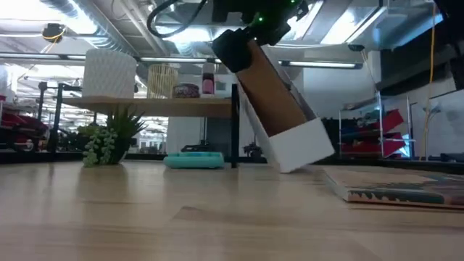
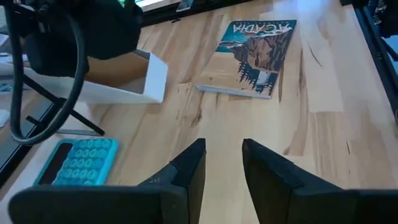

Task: Stock shelves
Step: Put the purple book into the white bookshelf, then adjust the white bookshelf

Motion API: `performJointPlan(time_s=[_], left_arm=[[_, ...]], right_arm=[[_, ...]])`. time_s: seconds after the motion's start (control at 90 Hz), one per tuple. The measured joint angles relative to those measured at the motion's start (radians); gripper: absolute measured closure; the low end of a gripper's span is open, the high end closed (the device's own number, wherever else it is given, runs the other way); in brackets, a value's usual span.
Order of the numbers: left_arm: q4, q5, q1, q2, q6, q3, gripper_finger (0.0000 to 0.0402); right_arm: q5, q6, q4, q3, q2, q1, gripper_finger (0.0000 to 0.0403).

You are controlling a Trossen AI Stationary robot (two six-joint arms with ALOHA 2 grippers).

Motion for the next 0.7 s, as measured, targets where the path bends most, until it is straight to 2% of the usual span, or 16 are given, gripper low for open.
performJointPlan(time_s=[0.289, 0.478, 0.567, 0.7], left_arm=[[0.0, 0.0, 0.0, 0.0, -0.004, 0.0, 0.0311], [0.0, 0.0, 0.0, 0.0, -0.006, 0.0, 0.0311], [0.0, 0.0, 0.0, 0.0, -0.006, 0.0, 0.0311], [0.0, 0.001, 0.0, 0.0, -0.006, 0.0, 0.0311]], right_arm=[[-0.06, 0.012, -0.017, 0.0, -0.018, 0.002, 0.0226], [-0.026, 0.074, -0.05, 0.0, -0.043, 0.01, 0.0227], [-0.009, 0.134, -0.079, 0.0, -0.05, 0.015, 0.0263], [-0.001, 0.192, -0.117, 0.0, -0.054, 0.029, 0.0364]])
